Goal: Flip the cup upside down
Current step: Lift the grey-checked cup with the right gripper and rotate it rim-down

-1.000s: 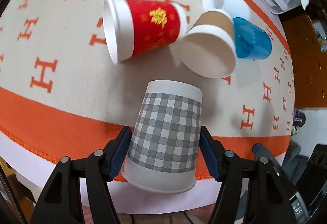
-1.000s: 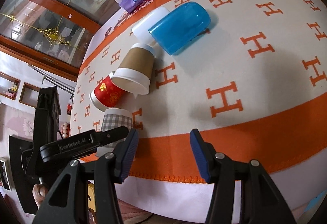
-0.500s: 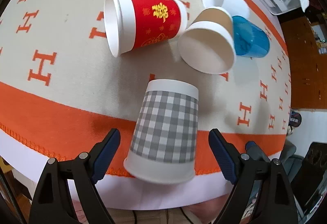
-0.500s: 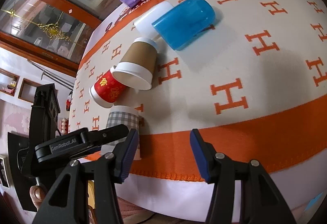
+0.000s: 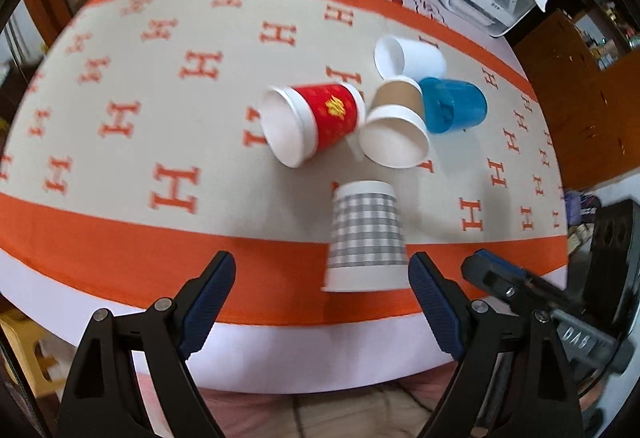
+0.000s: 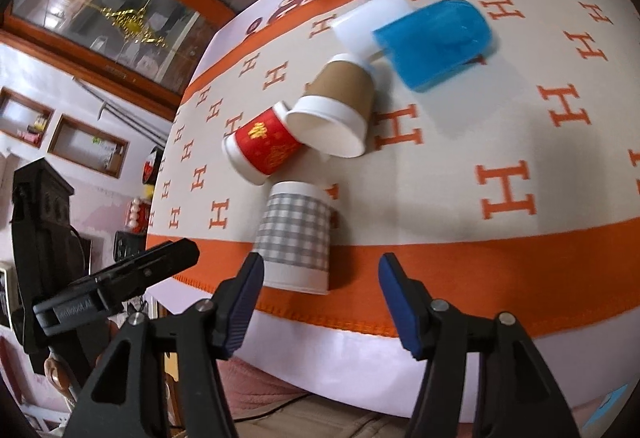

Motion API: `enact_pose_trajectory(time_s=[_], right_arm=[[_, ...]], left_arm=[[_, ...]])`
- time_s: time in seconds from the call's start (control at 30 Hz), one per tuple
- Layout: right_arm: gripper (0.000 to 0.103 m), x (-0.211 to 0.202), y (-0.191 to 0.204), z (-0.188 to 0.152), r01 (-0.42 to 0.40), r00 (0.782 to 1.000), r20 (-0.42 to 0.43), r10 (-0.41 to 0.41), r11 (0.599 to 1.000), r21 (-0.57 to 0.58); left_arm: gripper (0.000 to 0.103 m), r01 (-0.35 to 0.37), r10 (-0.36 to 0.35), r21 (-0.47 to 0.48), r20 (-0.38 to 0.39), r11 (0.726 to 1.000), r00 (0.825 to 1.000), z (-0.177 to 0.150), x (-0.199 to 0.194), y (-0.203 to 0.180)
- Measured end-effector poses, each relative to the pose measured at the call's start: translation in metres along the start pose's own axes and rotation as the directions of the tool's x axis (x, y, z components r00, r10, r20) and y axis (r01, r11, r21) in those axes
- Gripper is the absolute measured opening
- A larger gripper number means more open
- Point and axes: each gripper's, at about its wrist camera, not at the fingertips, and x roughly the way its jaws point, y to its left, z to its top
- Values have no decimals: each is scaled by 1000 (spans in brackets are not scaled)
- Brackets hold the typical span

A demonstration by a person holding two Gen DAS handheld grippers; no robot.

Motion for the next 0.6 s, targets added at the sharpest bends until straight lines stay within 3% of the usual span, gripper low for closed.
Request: enact_pose_trajectory(time_s=[0.2,0.3,0.43,0.6], right_arm=[[61,22,14,9,-16,997,-78,16,1000,-5],[61,33,18,13,-21,993,-115,20,1000,-6],[61,49,22,20,-17,987,-159,17,1000,4],[61,64,25,27,13,982,-191,-15,1000,-9]], left_arm=[[87,19,-21,17,81,1000,997,-7,-6,22],[87,23,-25,16,86,1000,996,-9,0,29],[87,-31,26,44,92,999,995,-12,11,30],[87,-9,8,12,83,1000,996,-12,22,44]])
